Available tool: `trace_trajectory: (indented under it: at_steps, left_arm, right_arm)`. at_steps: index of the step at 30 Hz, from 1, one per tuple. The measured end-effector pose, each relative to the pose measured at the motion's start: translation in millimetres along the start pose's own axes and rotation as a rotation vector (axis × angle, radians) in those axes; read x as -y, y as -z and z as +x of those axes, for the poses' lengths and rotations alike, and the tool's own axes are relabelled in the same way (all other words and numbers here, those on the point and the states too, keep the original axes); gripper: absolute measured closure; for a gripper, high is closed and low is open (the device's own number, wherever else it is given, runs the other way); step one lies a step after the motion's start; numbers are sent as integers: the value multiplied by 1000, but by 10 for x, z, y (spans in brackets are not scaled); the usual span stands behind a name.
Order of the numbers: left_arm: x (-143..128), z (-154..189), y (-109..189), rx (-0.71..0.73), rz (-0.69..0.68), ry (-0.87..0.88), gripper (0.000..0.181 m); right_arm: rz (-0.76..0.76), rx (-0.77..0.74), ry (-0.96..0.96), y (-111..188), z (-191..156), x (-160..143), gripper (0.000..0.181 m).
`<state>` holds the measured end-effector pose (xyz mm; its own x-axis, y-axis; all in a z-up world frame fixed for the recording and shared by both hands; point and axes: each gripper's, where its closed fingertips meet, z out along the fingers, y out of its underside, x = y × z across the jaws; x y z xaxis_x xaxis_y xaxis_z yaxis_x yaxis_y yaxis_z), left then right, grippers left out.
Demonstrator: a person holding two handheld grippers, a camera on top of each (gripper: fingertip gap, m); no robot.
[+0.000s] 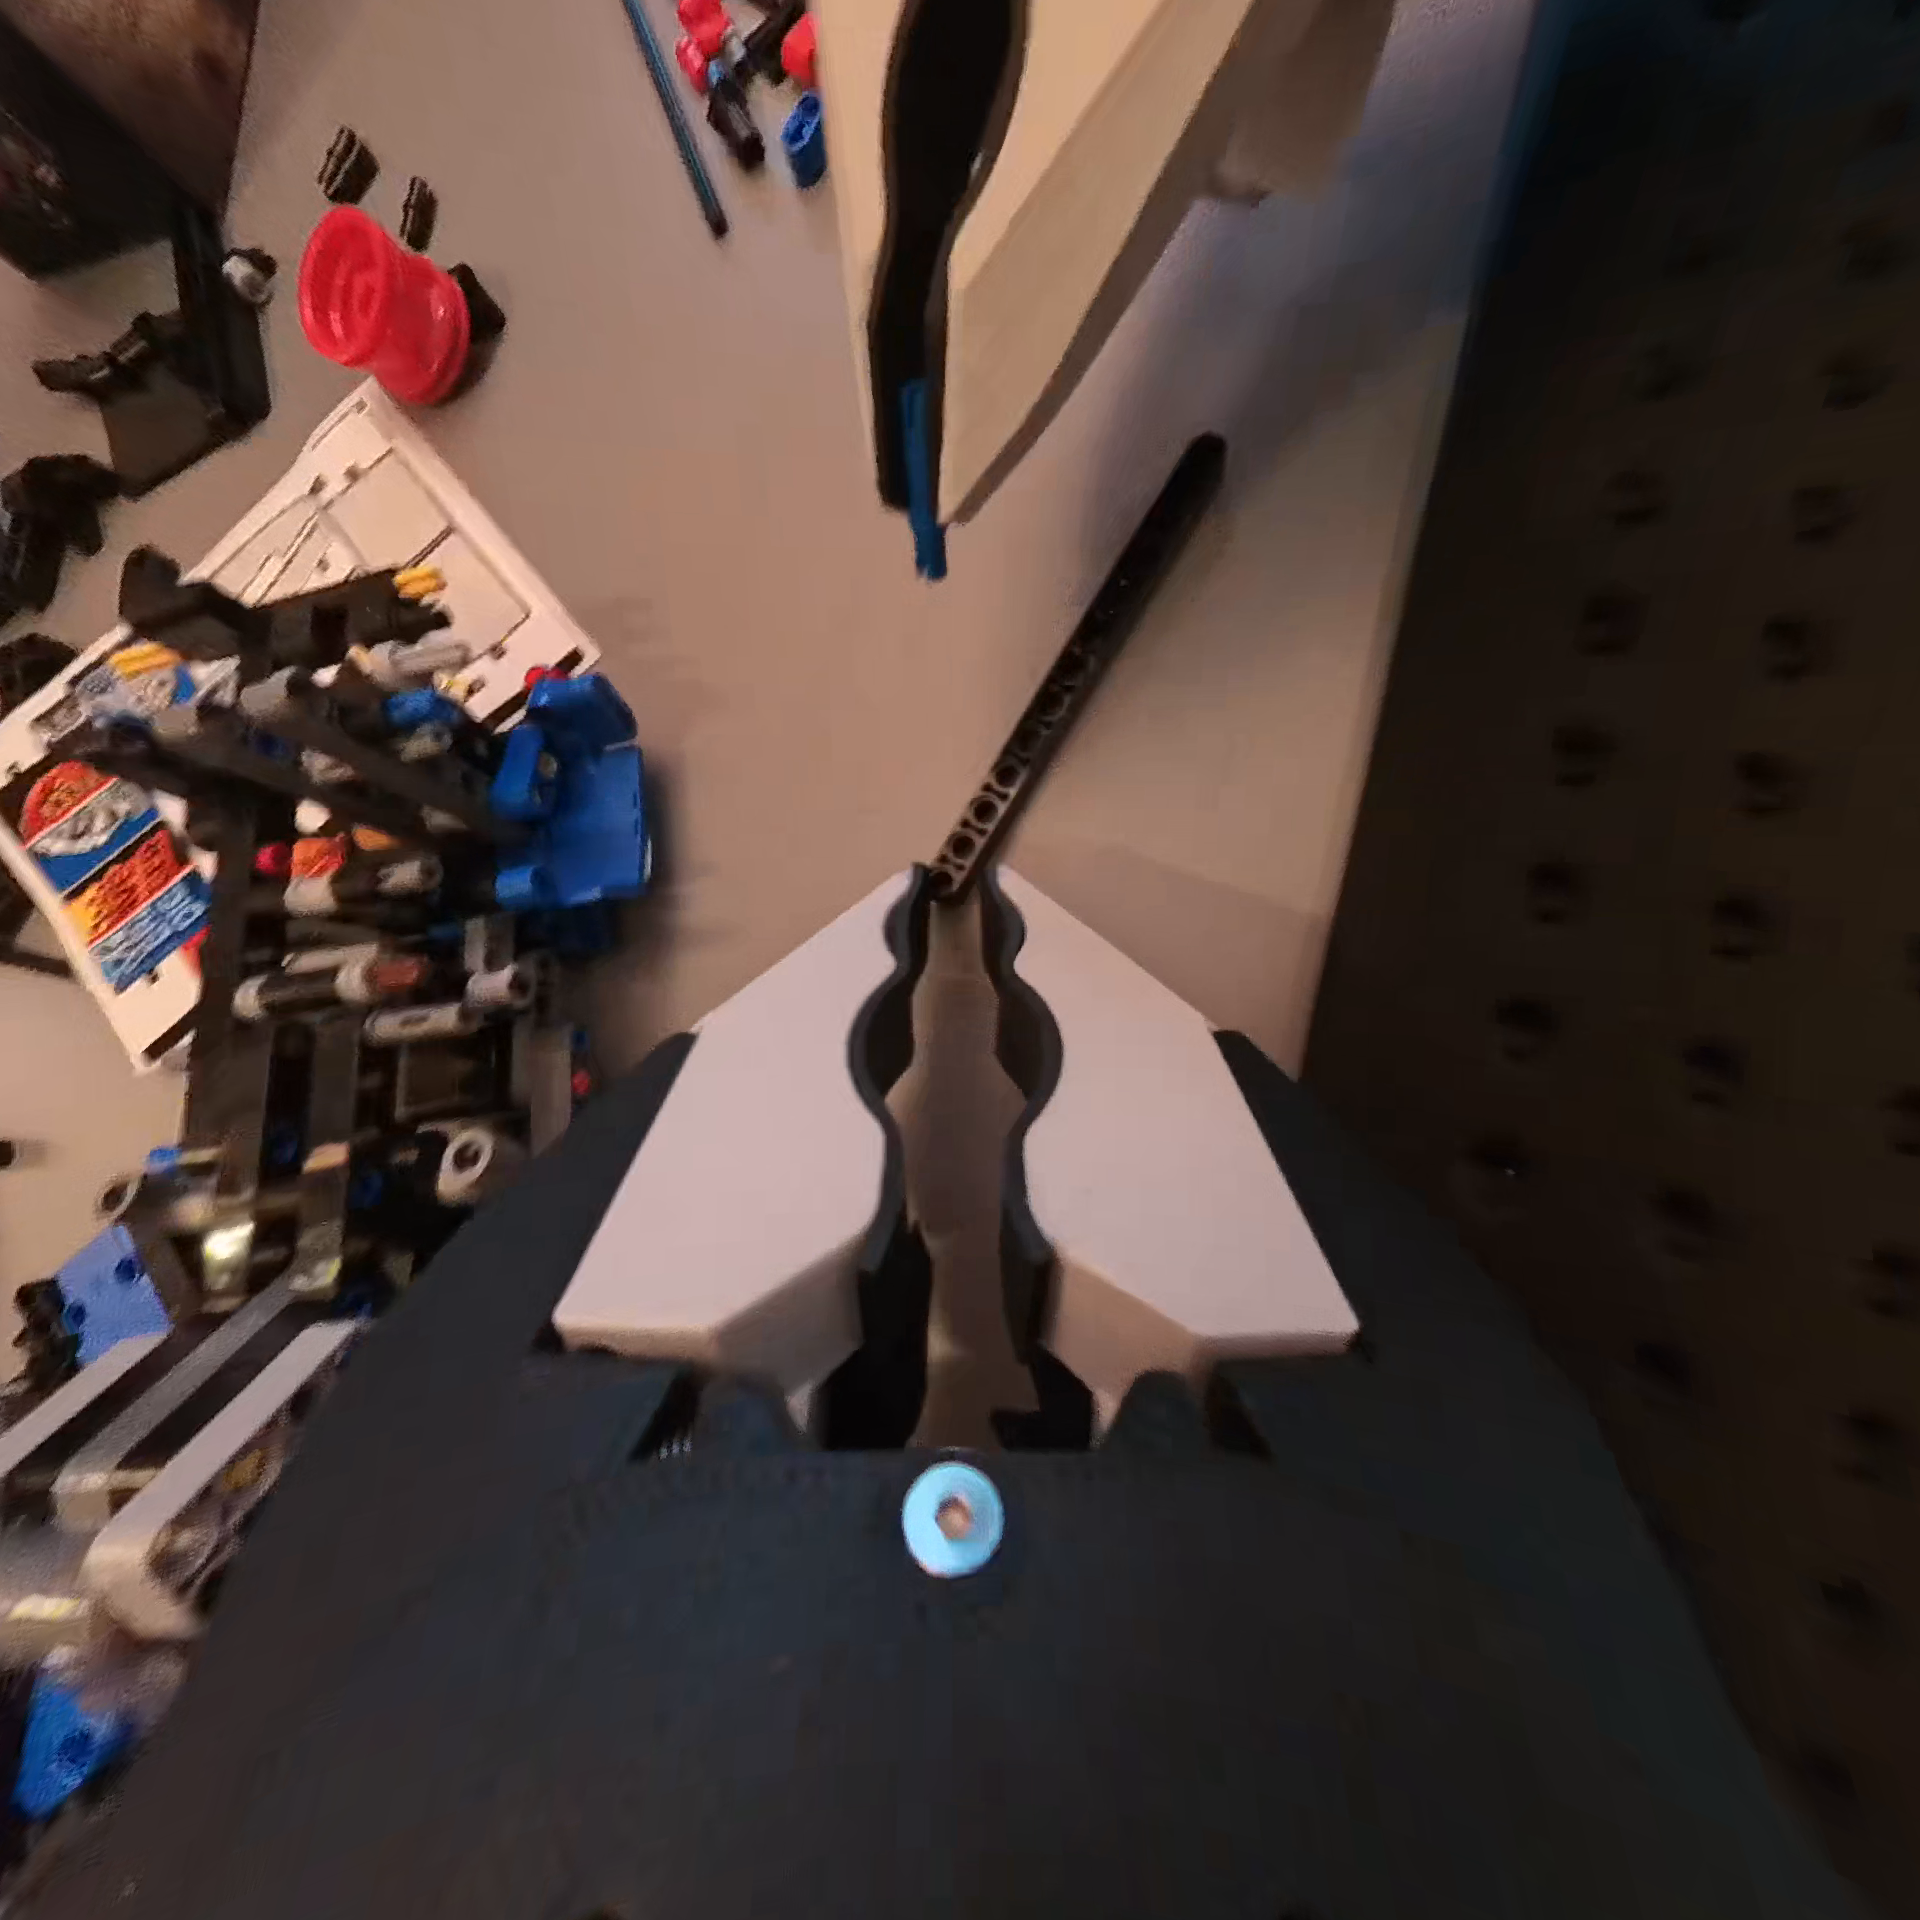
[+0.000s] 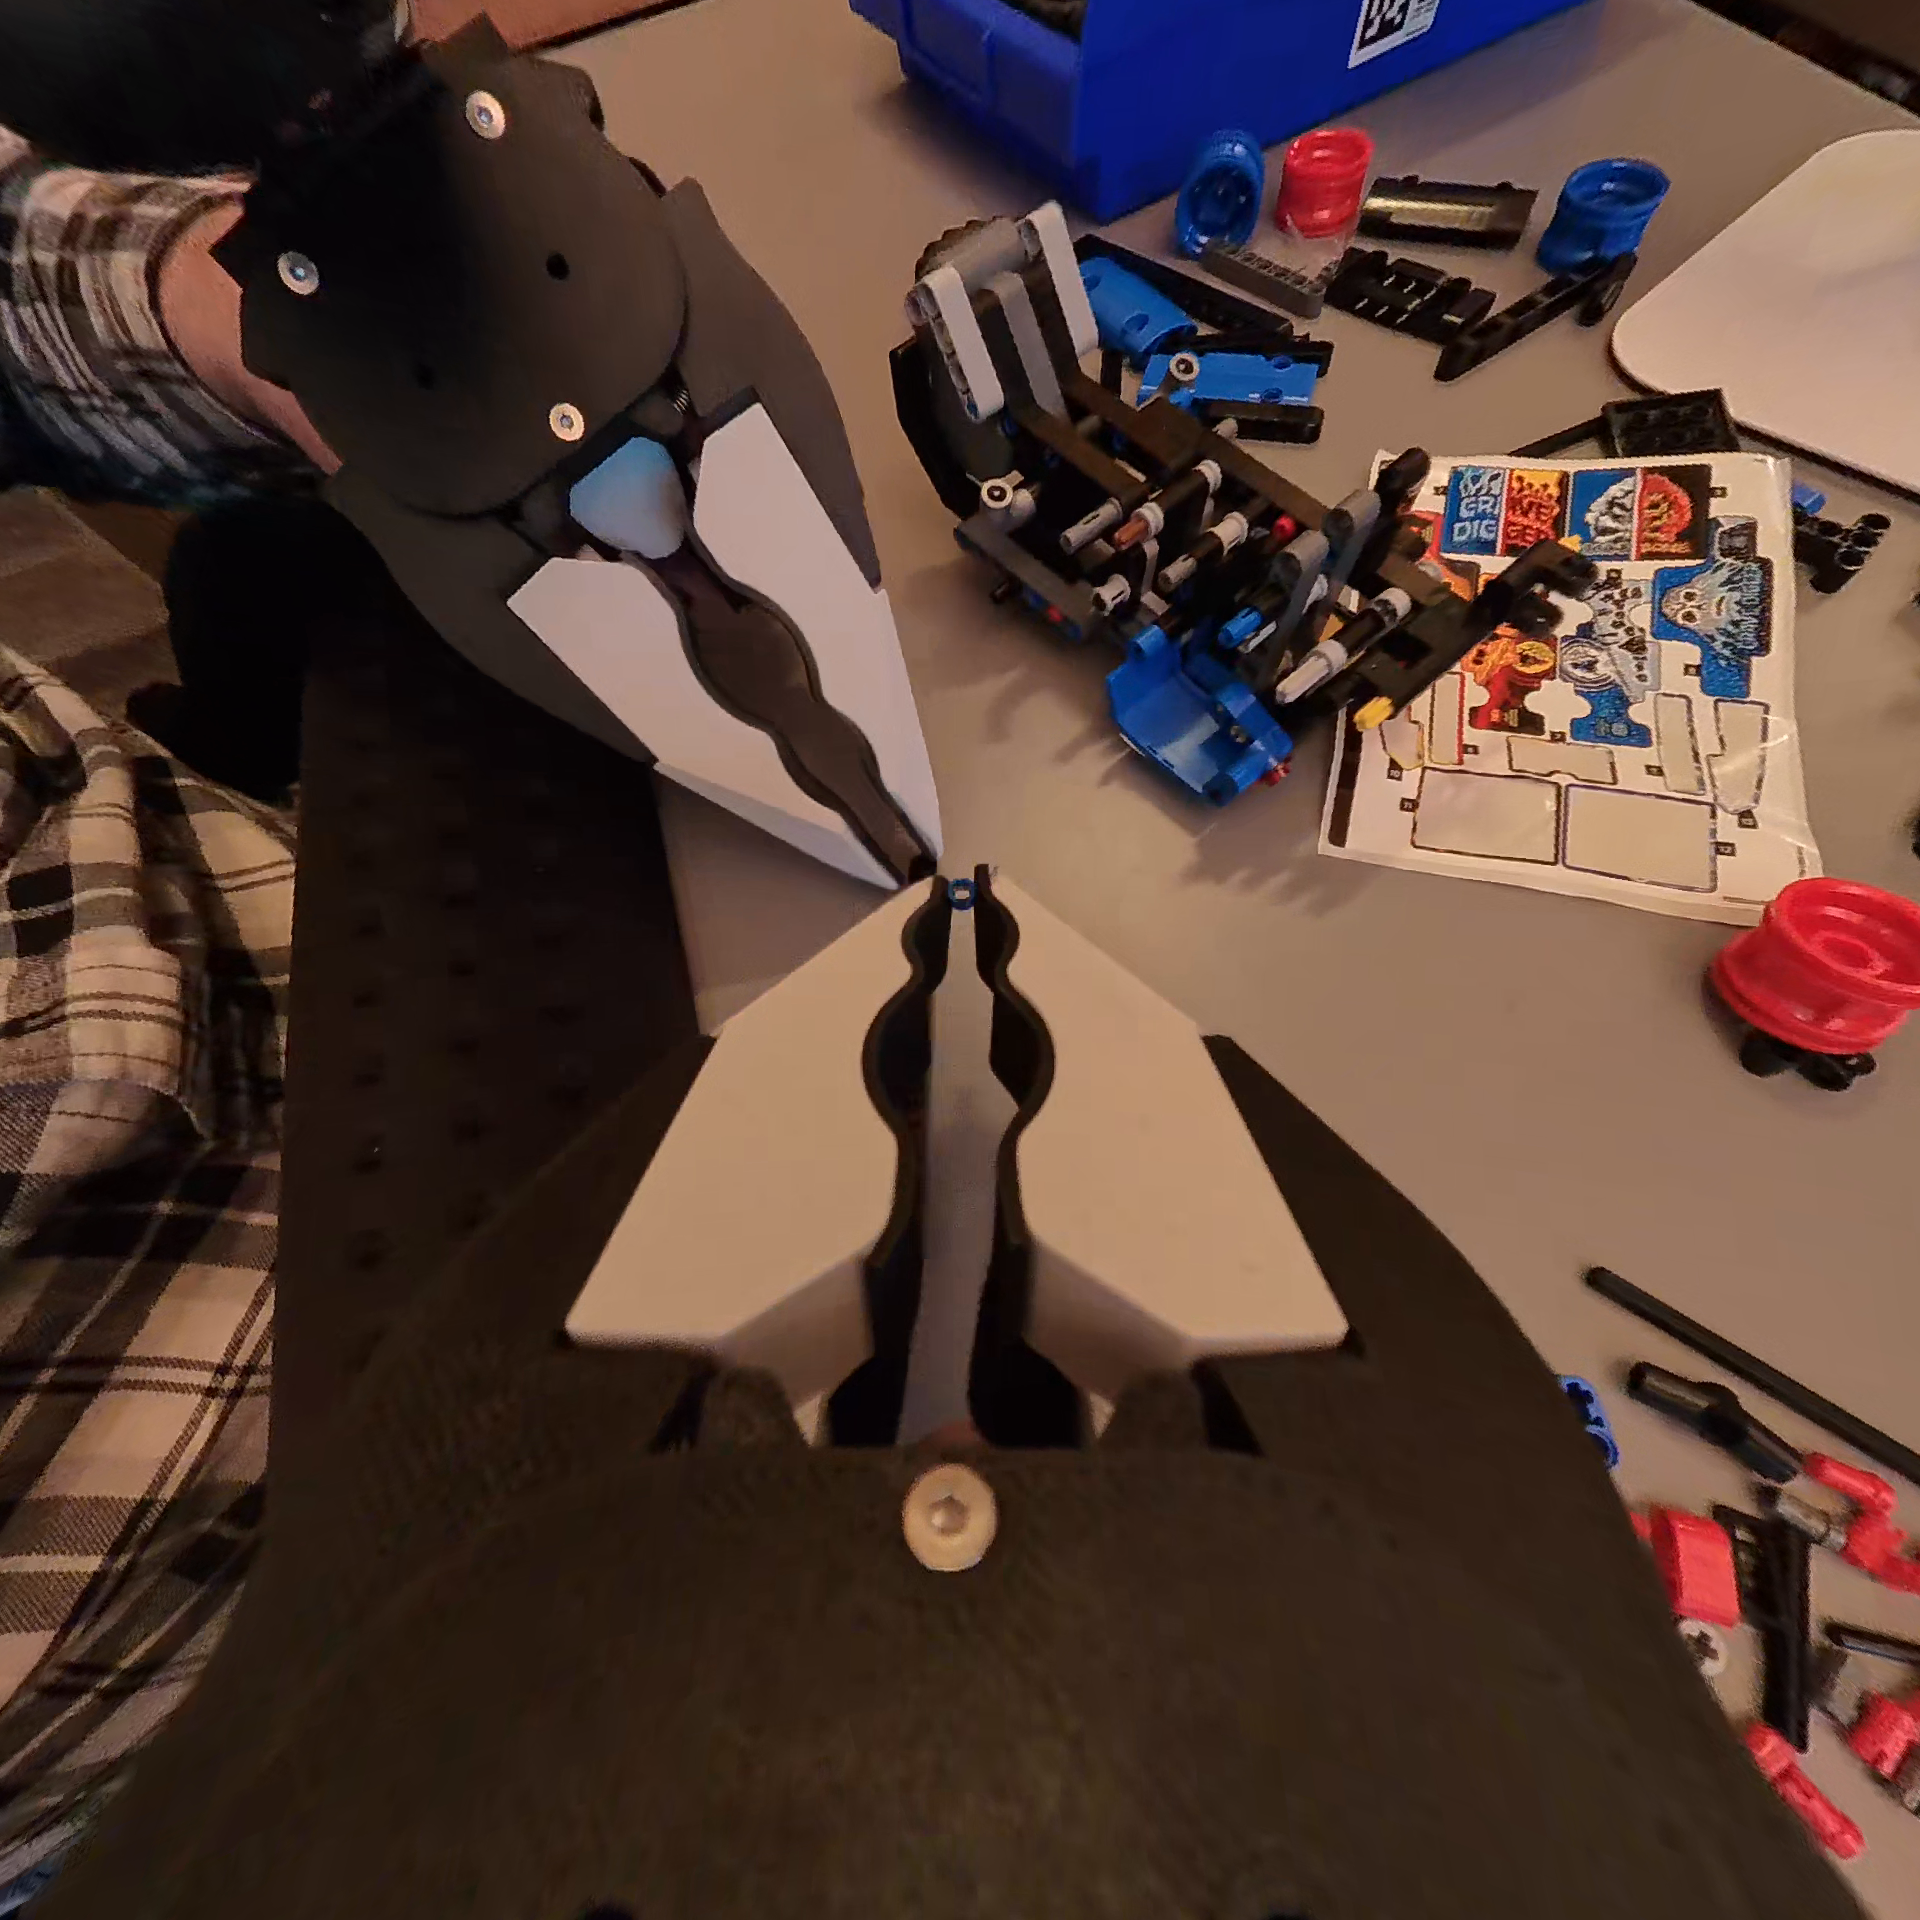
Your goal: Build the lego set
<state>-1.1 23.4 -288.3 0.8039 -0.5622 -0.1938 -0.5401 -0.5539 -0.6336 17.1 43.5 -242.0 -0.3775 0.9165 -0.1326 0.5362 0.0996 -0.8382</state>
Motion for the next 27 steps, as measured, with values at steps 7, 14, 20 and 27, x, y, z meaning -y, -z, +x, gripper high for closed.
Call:
trace_trajectory:
  at_steps: [7, 14, 20, 27]
  left_arm:
    - [172, 159, -109, -65, 88, -41, 174]
    - [112, 143, -143, -109, 84, -20, 168]
    - [126, 171, -151, -151, 109, -2, 172]
    - [123, 173, -155, -160, 115, -14, 173]
  right_arm:
    - [-79, 18, 95, -103, -91, -157, 180]
    - [-130, 21, 176, -230, -125, -237, 180]
    - [-179, 18, 217, -284, -122, -288, 180]
    - [-210, 32, 242, -278, -120, -304, 180]
